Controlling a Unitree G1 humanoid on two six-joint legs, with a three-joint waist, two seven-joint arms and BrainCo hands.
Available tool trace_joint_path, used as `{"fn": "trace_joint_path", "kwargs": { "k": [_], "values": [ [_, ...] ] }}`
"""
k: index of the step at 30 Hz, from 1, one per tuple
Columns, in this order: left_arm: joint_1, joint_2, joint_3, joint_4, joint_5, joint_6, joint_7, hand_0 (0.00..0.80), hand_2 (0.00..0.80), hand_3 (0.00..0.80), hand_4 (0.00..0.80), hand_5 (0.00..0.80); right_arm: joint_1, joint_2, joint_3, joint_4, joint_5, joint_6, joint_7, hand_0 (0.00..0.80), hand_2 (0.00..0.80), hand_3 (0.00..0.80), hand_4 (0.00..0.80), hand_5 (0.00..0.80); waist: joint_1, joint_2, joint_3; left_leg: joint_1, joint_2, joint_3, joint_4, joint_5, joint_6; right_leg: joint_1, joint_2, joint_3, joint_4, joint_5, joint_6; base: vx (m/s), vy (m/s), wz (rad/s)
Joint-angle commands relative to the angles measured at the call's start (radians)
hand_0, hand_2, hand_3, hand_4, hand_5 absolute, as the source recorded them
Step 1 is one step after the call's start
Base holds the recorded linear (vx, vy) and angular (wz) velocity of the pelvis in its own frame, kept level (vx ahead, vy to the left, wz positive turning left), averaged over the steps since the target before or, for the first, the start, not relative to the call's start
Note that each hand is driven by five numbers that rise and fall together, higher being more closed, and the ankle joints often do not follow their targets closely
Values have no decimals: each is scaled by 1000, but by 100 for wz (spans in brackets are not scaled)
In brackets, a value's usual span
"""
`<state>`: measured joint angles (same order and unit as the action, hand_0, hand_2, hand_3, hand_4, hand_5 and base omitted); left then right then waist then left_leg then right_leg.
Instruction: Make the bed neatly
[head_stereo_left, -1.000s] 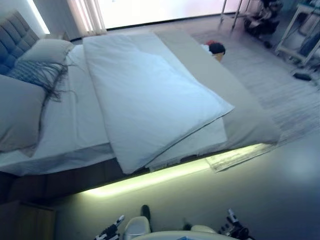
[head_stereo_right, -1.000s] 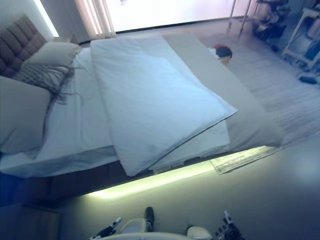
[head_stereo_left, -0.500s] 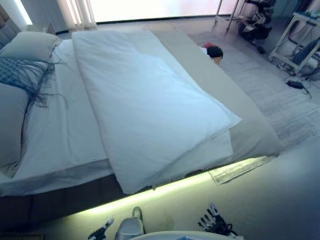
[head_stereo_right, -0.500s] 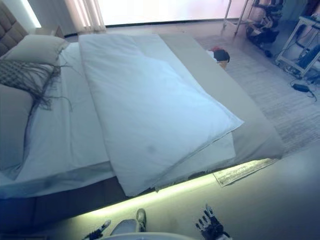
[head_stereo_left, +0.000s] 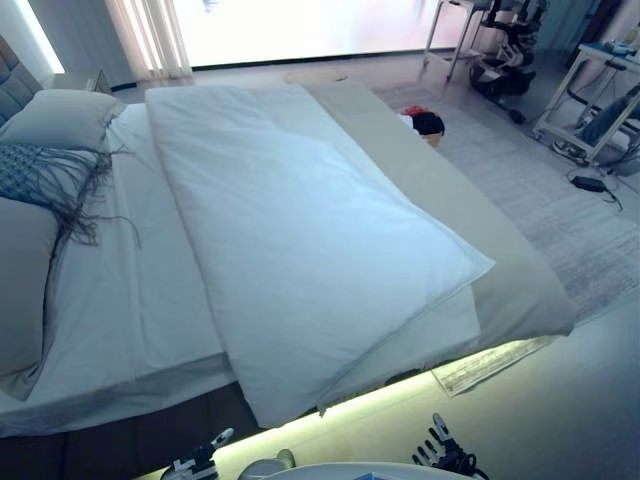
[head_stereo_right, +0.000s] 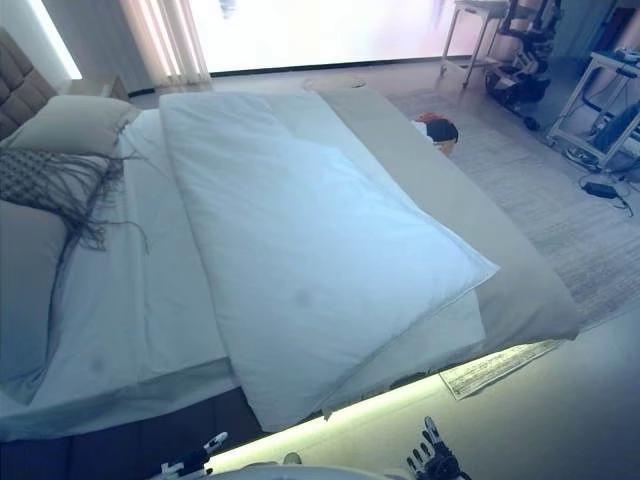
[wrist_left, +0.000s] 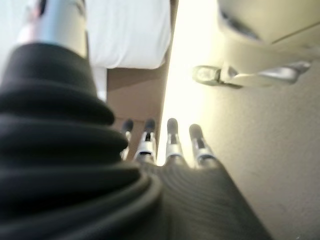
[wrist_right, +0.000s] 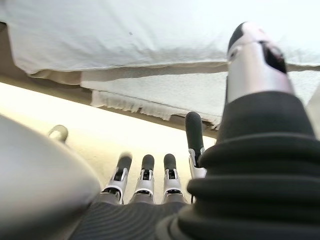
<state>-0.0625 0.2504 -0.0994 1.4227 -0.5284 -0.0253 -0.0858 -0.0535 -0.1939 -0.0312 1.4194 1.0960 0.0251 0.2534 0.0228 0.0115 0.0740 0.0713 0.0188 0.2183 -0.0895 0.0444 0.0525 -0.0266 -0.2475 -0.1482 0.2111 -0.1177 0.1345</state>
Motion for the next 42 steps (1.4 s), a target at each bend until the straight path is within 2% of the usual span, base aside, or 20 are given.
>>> {"fn": "trace_joint_path", "kwargs": {
  "k": [1, 3, 5, 8, 11, 16, 20, 24, 28, 31, 33, 35, 37, 42],
  "values": [
    [-39, -11, 22, -17, -19, -15, 10, 0, 0, 0, 0, 0, -76, -20, -39, -16, 52, -14, 12, 0, 0, 0, 0, 0, -28, 8, 71, -61, 34, -37, 137, -63, -75, -135, -32, 44, -166, 321, 6, 100, -302, 40],
    [-42, -15, 30, -25, -23, -13, 21, 0, 0, 0, 0, 0, -90, -21, -53, -24, 51, -11, 12, 0, 0, 0, 0, 0, -34, 5, 81, -51, 45, -64, 176, -106, -85, -149, -49, 65, -190, 331, 12, 200, -321, 60],
    [-25, -21, 47, -23, -10, -13, 34, 0, 0, 0, 0, 0, -92, -20, -58, -25, 6, -7, 3, 0, 0, 0, 0, 0, -29, -1, 77, -38, 62, -73, 208, -127, -88, -112, -52, 53, -167, 296, 19, 253, -280, 88],
    [27, -34, 54, -8, -2, -9, 38, 0, 0, 0, 0, 0, -85, -15, -48, -27, -26, -33, 18, 0, 0, 0, 0, 0, -15, -9, 56, -8, 103, -112, 234, -124, -102, -65, -31, 29, -89, 234, 23, 283, -286, 85],
    [42, -41, 57, 9, -8, -20, 12, 0, 0, 0, 0, 0, -89, -26, -34, -28, -47, -34, 51, 0, 0, 0, 0, 0, -15, -5, 46, 27, 137, -129, 195, -94, -119, -47, -10, 11, -70, 199, 13, 146, -147, 23],
    [46, -75, 21, 9, 5, -32, -20, 0, 0, 0, 0, 0, -80, -42, -29, -29, -54, -43, 73, 0, 0, 0, 0, 0, -9, 9, 36, 62, 142, -160, 111, -50, -147, 1, -2, -22, -89, 182, 9, 70, -2, 19],
    [49, -70, 15, 12, 37, -26, -20, 0, 0, 0, 0, 0, -74, -39, -29, -24, -33, -49, 55, 0, 0, 0, 0, 0, -8, 9, 34, 95, 136, -166, 73, -48, -148, 22, -11, -27, -102, 187, 24, 110, 34, 15],
    [51, -29, 15, 4, 50, -28, -21, 0, 0, 0, 0, 0, -88, -39, -51, -53, 96, -41, 42, 0, 0, 0, 0, 0, -6, 3, 61, 102, 132, -159, 99, -73, -142, -1, -34, -24, -71, 196, 47, 97, -8, 11],
    [-13, -3, -17, -34, -36, -65, -59, 0, 0, 0, 0, 0, -178, -63, -54, -90, 192, -77, 30, 0, 0, 0, 0, 0, 6, 14, 143, -14, 127, -174, 173, -88, -140, -104, -57, -11, -24, 199, 55, -172, -24, 1],
    [-99, 3, -38, -88, -217, -83, -155, 0, 0, 0, 0, 0, -283, -86, -49, -122, 239, -117, 4, 0, 0, 0, 0, 0, 12, 20, 237, -175, 125, -184, 271, -86, -144, -218, -71, 12, 35, 199, 53, -379, -44, 14],
    [-140, 0, -40, -139, -321, -112, -176, 0, 0, 0, 0, 0, -347, -109, -58, -134, 268, -118, -21, 0, 0, 0, 0, 0, 15, 21, 288, -273, 120, -194, 345, -95, -147, -285, -73, 24, 70, 191, 50, -250, -41, 19],
    [-162, 0, -43, -193, -382, -144, -168, 0, 0, 0, 0, 0, -399, -135, -64, -133, 291, -125, -40, 0, 0, 0, 0, 0, 22, 21, 326, -368, 115, -206, 418, -109, -151, -360, -74, 33, 115, 179, 45, -187, -52, 8],
    [-170, 9, -37, -242, -413, -161, -146, 0, 0, 0, 0, 0, -435, -168, -63, -139, 247, -146, -71, 0, 0, 0, 0, 0, 34, 23, 353, -437, 113, -217, 469, -119, -154, -419, -74, 30, 158, 167, 40, -131, -90, 1],
    [-171, 40, -40, -319, -436, -169, -139, 0, 0, 0, 0, 0, -491, -274, -59, -130, 214, -108, -117, 0, 0, 0, 0, 0, 54, 33, 397, -604, 112, -246, 603, -154, -156, -556, -88, 45, 269, 132, 28, -109, -97, 7]
  ]
}}
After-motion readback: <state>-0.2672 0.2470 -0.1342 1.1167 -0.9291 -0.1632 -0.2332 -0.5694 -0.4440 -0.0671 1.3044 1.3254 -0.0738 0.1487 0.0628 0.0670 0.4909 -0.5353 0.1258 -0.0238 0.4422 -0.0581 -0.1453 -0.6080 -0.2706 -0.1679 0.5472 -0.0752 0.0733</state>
